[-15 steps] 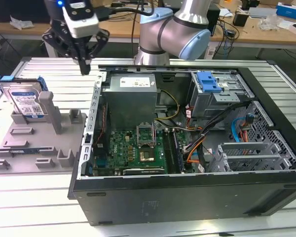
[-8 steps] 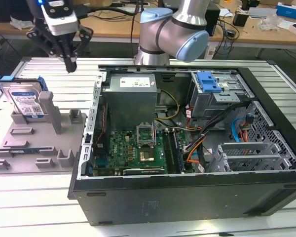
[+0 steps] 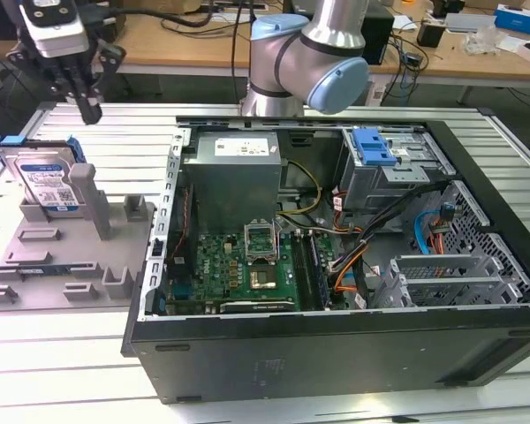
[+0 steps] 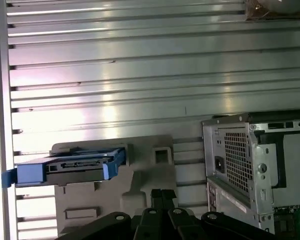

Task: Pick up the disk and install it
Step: 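Reach for the disk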

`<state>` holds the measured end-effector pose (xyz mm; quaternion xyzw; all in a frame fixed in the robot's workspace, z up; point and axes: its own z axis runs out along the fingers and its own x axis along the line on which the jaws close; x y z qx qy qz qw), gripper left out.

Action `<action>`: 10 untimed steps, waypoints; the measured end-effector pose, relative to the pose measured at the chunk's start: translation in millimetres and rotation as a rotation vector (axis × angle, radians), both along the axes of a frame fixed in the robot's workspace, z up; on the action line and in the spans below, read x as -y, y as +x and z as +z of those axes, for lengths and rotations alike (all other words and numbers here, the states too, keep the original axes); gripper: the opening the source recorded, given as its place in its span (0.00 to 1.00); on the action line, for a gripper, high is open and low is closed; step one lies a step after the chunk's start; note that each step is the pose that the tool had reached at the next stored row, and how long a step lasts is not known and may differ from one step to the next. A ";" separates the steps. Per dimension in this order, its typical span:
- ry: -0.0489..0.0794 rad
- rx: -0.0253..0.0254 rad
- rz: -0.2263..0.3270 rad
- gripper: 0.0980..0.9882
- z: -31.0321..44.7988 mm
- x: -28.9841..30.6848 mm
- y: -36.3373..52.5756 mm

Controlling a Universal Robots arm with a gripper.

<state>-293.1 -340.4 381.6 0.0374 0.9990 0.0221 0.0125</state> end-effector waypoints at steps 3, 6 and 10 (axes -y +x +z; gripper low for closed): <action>0.000 0.0000 0.000 0.01 -0.7 -4.2 -12.9; 0.000 -0.0002 0.000 0.01 -1.6 -8.7 -26.8; 0.000 -0.0015 0.000 0.01 -2.8 -13.6 -44.6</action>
